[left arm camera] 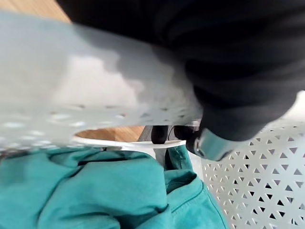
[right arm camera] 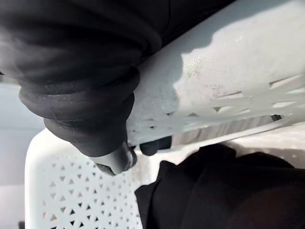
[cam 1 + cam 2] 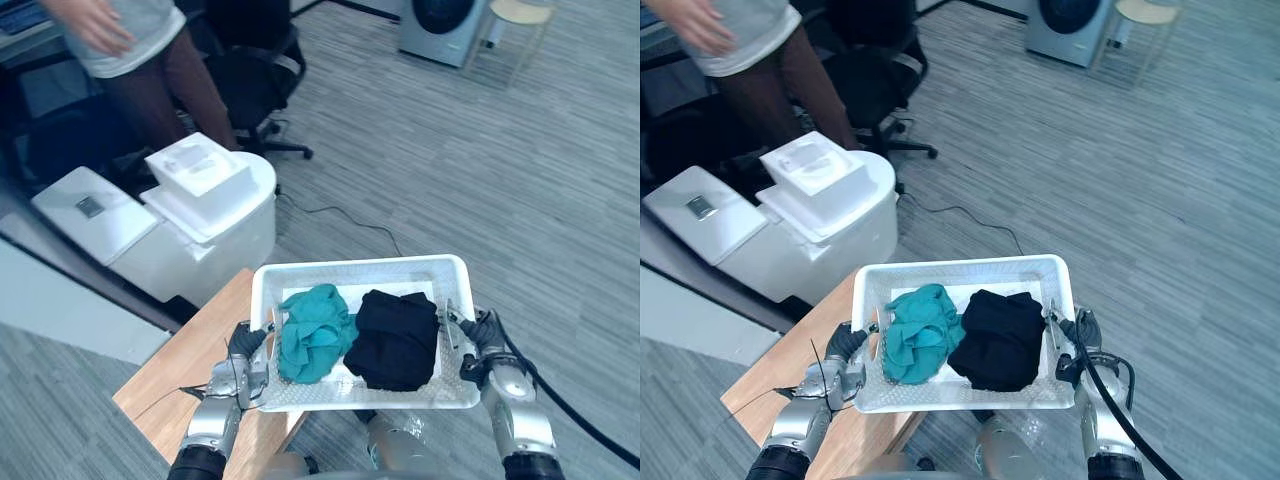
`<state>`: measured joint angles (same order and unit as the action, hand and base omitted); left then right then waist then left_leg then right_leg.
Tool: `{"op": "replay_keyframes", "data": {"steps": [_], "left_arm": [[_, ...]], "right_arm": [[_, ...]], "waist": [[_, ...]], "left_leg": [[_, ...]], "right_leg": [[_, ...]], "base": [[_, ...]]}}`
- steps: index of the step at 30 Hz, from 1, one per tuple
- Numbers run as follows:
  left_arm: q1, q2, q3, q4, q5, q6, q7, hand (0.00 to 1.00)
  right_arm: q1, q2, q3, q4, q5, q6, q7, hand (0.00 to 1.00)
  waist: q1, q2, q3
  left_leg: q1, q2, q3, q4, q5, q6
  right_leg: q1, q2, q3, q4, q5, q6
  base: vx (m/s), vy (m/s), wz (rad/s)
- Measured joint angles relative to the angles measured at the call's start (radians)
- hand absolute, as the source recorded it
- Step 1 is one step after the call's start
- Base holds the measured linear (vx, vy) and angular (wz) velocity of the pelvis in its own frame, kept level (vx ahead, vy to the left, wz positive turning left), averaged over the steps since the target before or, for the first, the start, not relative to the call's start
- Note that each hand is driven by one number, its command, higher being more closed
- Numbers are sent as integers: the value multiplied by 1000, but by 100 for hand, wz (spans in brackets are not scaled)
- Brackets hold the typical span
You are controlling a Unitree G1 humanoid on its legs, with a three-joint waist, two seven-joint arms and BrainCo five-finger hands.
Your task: Pick up the laundry basket with both hands and put the clothes into the washing machine.
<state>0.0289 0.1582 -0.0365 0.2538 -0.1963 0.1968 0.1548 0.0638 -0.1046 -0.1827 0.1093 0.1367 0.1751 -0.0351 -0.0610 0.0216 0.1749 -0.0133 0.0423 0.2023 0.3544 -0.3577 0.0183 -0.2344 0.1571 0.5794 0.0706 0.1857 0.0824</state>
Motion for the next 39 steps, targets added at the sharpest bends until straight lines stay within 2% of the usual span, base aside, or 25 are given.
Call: {"op": "replay_keyframes", "data": {"steps": [1, 2, 3, 5, 8, 9, 10, 11, 14, 16, 19, 21, 23, 24, 25, 26, 27, 29, 30, 32, 34, 36, 37, 38, 39], "left_arm": [[2, -10, 36, -15, -12, -2, 1, 100], [2, -13, 48, -21, -18, -6, 2, 100], [13, -22, 89, -22, -30, -12, 5, 100], [44, -47, 115, -22, -51, -12, 13, 100], [81, -65, 130, -22, -69, -20, 27, 100], [77, -67, 123, -16, -75, -24, 28, 100], [82, -78, 113, -14, -78, -26, 35, 100], [81, -81, 108, -7, -88, -26, 45, 100], [76, -81, 104, 15, -106, -26, 46, 100], [68, -83, 94, 31, -109, -26, 47, 100], [69, -86, 87, 33, -116, -27, 48, 100], [78, -91, 87, 33, -118, -30, 48, 100], [106, -95, 87, 32, -140, -33, 48, 100], [114, -100, 87, 30, -146, -34, 48, 100], [123, -108, 89, 30, -147, -34, 48, 100], [130, -112, 89, 29, -148, -33, 49, 100], [131, -111, 89, 28, -148, -32, 50, 100], [131, -109, 92, 18, -148, -32, 50, 100], [131, -112, 97, 8, -148, -32, 50, 100], [136, -126, 107, -3, -148, -32, 50, 100], [151, -143, 129, -21, -149, -35, 51, 100], [156, -141, 134, -22, -149, -39, 60, 100], [155, -148, 134, -22, -149, -40, 64, 100], [155, -136, 134, -24, -149, -40, 65, 100], [155, -129, 135, -24, -149, -40, 65, 100]], "right_arm": [[-6, 29, 5, -4, 0, -2, -9, 100], [-9, 39, 9, -5, 0, -4, -12, 100], [-34, 52, 28, 0, -4, -7, -20, 100], [-54, 33, 55, 35, -4, -10, -14, 100], [-82, 1, 84, 80, -4, -21, -8, 100], [-84, -8, 83, 82, -4, -23, -8, 100], [-84, -23, 83, 90, -4, -29, -7, 100], [-93, -28, 83, 115, -4, -40, -7, 100], [-93, -32, 83, 119, -4, -40, -8, 100], [-93, -43, 83, 120, -4, -40, -9, 100], [-83, -51, 82, 114, -4, -46, -10, 100], [-74, -53, 83, 109, -3, -51, -9, 100], [-65, -53, 89, 107, -3, -51, -6, 100], [-65, -54, 92, 104, -3, -50, -7, 100], [-65, -61, 96, 102, -3, -50, -8, 100], [-65, -69, 101, 102, -3, -46, -7, 100], [-66, -72, 103, 101, -3, -43, -4, 100], [-66, -71, 106, 86, -3, -42, -3, 100], [-66, -73, 106, 74, -3, -41, -3, 100], [-69, -77, 108, 67, -3, -42, -4, 100], [-87, -82, 126, 65, -3, -42, -3, 100], [-86, -78, 135, 66, -3, -42, -3, 100], [-88, -81, 135, 66, -3, -42, -3, 100], [-93, -72, 137, 75, -4, -42, -3, 100], [-93, -67, 142, 78, -4, -42, -3, 100]], "waist": [[25, 9, -5], [31, 5, -4], [45, -6, -3], [60, -7, -4], [66, 27, -9], [67, 18, -8], [63, 8, -14], [72, 9, -14], [61, 15, -16], [61, 16, -16], [71, 22, -15], [82, 48, -12], [105, 58, -9], [104, 59, -6], [106, 58, -1], [120, 50, 2], [140, 45, 5], [155, 49, 3], [154, 51, 1], [157, 47, -6], [160, 31, -24], [156, 8, -37], [152, 7, -38], [150, -4, -33], [143, -12, -30]], "left_leg": [[-24, 48, 76, -18, 18, 29], [-25, 50, 104, -32, 20, 34], [-21, 52, 193, -40, 29, 42], [0, 53, 272, -6, 24, 47], [38, 91, 288, -49, 8, 32], [45, 92, 313, -51, 10, 26], [47, 87, 329, -50, 9, 18], [45, 105, 331, -39, 6, 1], [45, 158, 315, -34, 25, -30], [45, 177, 293, -6, 26, -32], [0, 251, 249, 228, 26, -32], [-93, 343, 204, 505, 82, 59], [-195, 364, 113, 703, 188, 146], [-227, 333, 60, 731, 178, 133], [-277, 261, -19, 734, 156, 85], [-324, 163, -94, 670, 123, 17], [-349, 115, -98, 536, 111, -5], [-367, 97, -88, 247, 130, -30], [-361, 81, -110, 68, 166, -79], [-341, 62, -112, -18, 266, -96], [-319, 5, -90, -29, 317, -21], [-280, -47, -60, -22, 269, 49], [-250, -77, -46, 0, 235, 81], [-199, -104, -36, 2, 200, 99], [-164, -121, -39, -1, 186, 109]], "right_leg": [[-12, 0, -165, -75, 111, -62], [-36, -9, -294, -28, 70, -92], [-75, -116, -721, 168, -154, -177], [-66, -200, -955, 249, -219, -186], [-11, -113, -880, 126, -165, -152], [-28, -152, -898, 222, -247, -183], [-23, -213, -907, 292, -305, -131], [-2, -208, -917, 241, -286, -117], [83, -121, -919, 54, -191, -156], [118, -101, -917, 23, -183, -165], [210, -65, -906, -42, -183, -167], [265, -21, -887, -64, -206, -177], [295, -8, -856, -63, -225, -189], [298, -10, -846, -60, -231, -190], [298, -20, -836, -55, -239, -194], [297, -39, -820, -55, -242, -196], [298, -56, -802, -62, -242, -196], [301, -71, -796, -75, -244, -188], [305, -85, -794, -73, -259, -162], [308, -110, -774, -57, -289, -116], [293, -173, -736, 19, -366, -57], [265, -240, -720, 146, -432, -14], [198, -284, -694, 358, -471, 32], [100, -331, -677, 648, -446, 40], [63, -355, -677, 778, -399, 22]], "base": [[-117, -48, -126], [-137, -69, -178], [-77, -29, -144], [-93, -34, -155], [-67, -93, -108], [-32, -159, -66], [10, -138, -69], [23, -125, -54], [107, -218, -22], [78, -76, -4], [71, -20, -4], [54, 3, -21], [52, 44, -31], [81, 87, -26], [101, 110, -21], [134, 148, -48], [127, 124, -55], [186, 124, -44], [242, 142, -20], [349, 192, -20], [459, 243, -36], [478, 237, -12], [569, 295, -2], [454, 243, 10], [479, 200, 32]]}}
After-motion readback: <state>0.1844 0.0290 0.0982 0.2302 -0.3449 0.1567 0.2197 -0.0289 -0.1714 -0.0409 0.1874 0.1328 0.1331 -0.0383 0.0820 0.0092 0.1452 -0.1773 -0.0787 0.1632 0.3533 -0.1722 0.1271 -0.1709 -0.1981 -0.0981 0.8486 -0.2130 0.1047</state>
